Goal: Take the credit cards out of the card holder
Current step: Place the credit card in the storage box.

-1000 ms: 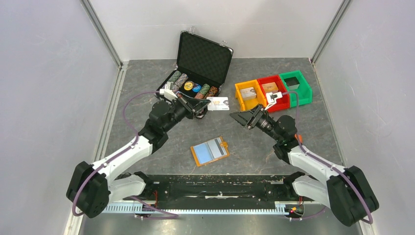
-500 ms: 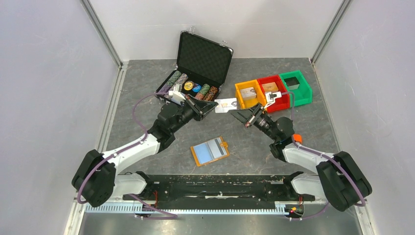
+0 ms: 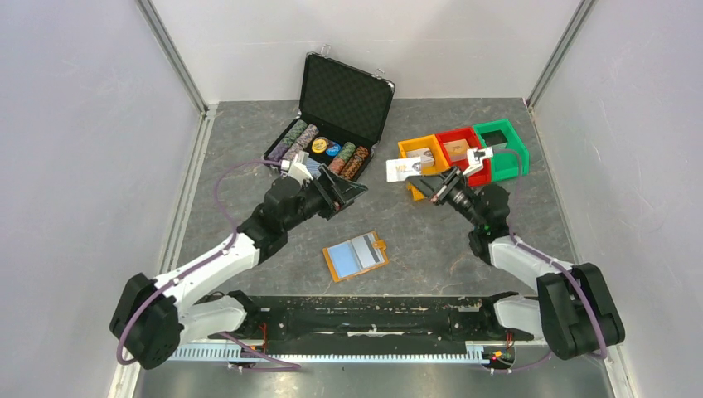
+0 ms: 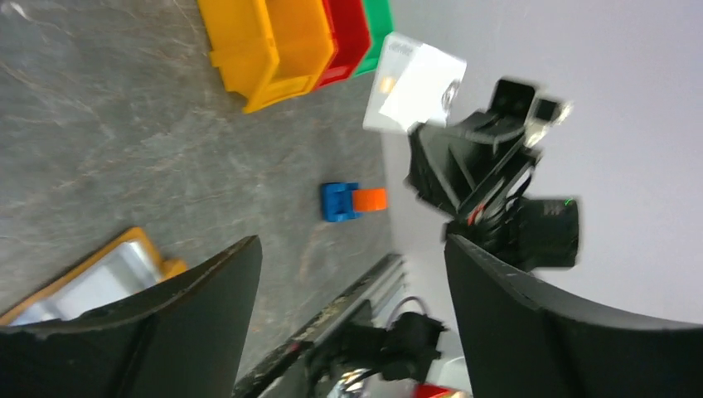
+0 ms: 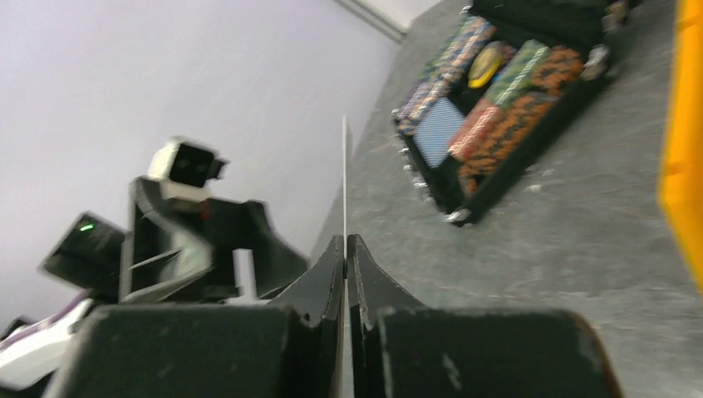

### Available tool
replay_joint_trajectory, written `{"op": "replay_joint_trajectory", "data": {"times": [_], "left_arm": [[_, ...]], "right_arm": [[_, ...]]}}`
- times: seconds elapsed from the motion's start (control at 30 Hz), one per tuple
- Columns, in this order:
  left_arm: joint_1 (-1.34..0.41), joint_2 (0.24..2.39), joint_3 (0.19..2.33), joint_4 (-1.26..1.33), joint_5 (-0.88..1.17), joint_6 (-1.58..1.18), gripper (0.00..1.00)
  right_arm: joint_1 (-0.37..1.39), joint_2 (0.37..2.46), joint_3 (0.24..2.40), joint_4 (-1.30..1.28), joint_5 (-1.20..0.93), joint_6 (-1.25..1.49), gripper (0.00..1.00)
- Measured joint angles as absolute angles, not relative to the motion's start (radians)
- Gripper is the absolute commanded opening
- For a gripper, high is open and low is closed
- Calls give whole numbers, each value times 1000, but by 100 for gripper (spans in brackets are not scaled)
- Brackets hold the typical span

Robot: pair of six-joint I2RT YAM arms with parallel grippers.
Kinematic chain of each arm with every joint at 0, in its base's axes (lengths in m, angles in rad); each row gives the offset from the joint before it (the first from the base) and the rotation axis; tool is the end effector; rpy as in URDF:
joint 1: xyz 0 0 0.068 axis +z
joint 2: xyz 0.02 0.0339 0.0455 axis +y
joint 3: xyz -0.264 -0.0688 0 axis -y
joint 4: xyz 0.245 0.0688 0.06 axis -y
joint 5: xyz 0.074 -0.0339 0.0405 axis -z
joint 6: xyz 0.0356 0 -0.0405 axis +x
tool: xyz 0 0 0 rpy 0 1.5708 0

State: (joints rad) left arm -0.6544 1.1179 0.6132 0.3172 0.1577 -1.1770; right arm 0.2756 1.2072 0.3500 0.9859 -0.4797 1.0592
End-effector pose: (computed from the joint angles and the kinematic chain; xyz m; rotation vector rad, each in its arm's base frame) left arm 0.1991 -0.1598 0.2646 -0.3901 1.9651 -1.4091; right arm 0.2231 0.0802 0.2278 0.1954 1.6151 1.4048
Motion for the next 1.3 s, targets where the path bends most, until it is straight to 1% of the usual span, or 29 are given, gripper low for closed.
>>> {"op": "replay_joint_trajectory", "data": {"times": [0.03, 0.07, 0.2, 0.3, 0.4, 0.57, 0.7, 0.9, 1.1, 1.3], "left_arm": [[-654, 1103, 643, 242, 156, -1136, 97], [-653, 1092, 676, 176, 155, -1095, 100], [-650, 1066, 834, -88, 122, -902, 100], [-648, 1051, 931, -265, 94, -756, 100], [-647, 1032, 985, -406, 74, -624, 100], [-647, 973, 1003, -569, 8, -443, 100], [-647, 926, 981, -606, -76, -373, 100], [-646, 899, 920, -629, -133, -326, 100], [-646, 897, 915, -630, -142, -313, 100], [-646, 897, 915, -630, -157, -308, 100]], "right_arm": [[249, 1207, 386, 912, -494, 1017, 0], [232, 1208, 415, 859, -501, 981, 0], [168, 1237, 614, 582, -525, 782, 0], [120, 1285, 730, 440, -530, 670, 0], [83, 1364, 846, 282, -521, 567, 0], [57, 1505, 986, 94, -492, 447, 0], [54, 1636, 1102, -27, -480, 377, 0], [43, 1753, 1179, -115, -476, 326, 0], [32, 1845, 1254, -138, -504, 319, 0], [31, 1890, 1268, -133, -530, 329, 1]]}}
